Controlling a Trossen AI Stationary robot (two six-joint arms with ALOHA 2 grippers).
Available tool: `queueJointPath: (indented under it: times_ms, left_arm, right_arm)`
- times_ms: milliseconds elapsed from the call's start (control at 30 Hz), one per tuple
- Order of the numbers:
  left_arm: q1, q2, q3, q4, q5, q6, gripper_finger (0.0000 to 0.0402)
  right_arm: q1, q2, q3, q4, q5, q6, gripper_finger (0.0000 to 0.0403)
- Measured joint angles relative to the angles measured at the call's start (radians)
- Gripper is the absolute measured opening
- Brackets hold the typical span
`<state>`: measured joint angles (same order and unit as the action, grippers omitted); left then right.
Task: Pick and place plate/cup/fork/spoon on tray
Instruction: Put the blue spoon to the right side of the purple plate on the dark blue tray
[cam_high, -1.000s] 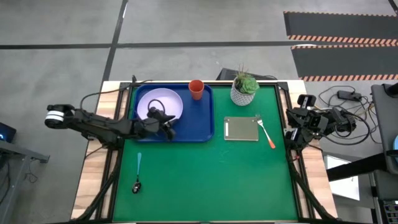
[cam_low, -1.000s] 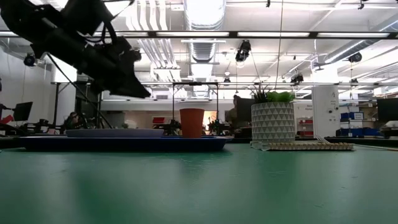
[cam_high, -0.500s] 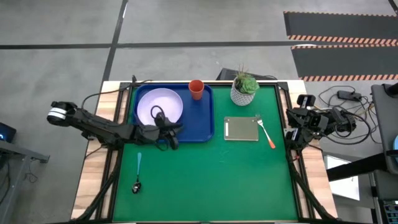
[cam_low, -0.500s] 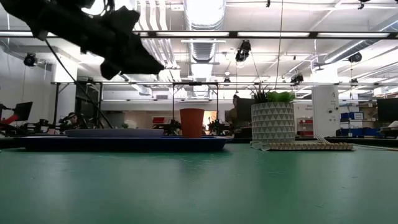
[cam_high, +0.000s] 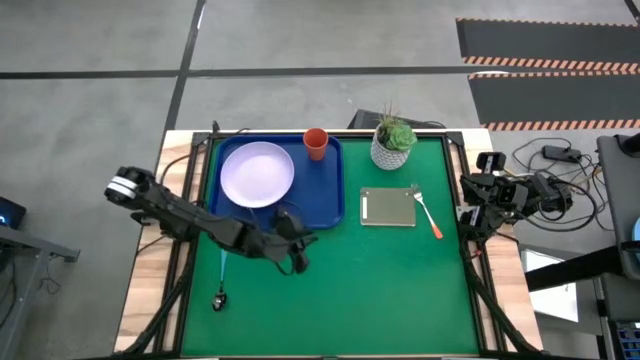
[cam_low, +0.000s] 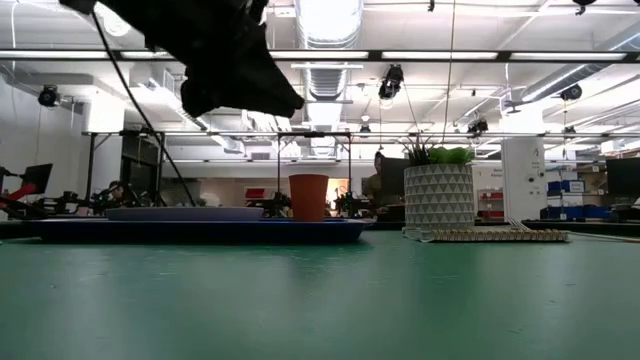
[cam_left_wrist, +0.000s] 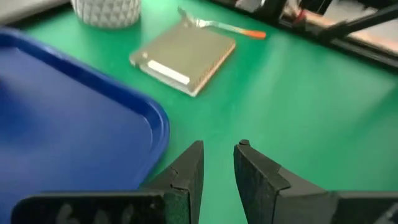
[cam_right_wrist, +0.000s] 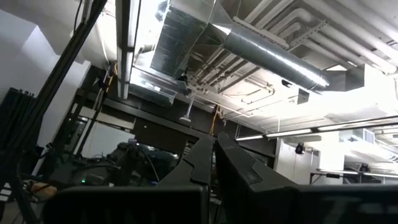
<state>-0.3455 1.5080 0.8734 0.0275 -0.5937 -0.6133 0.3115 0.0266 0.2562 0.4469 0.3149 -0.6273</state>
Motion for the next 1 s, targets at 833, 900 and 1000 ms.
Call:
queueJointPath:
  times_ms: [833, 900, 1000]
  left_arm:
    - [-0.221, 0.107, 0.288, -1.058, 0.585, -1.018, 0.0026]
    - [-0.244, 0.107, 0.279, -1.061, 0.587, -1.031, 0.0025]
    - [-0.287, 0.105, 0.250, -1.071, 0.589, -1.031, 0.0025]
  right_arm:
    - [0.000, 0.000, 0.000, -0.006, 0.000, 0.006, 0.0009]
    - [0.000, 0.000, 0.000, -0.009, 0.000, 0.007, 0.0009]
    - [0.000, 0.000, 0.000, -0.012, -0.001, 0.007, 0.0009]
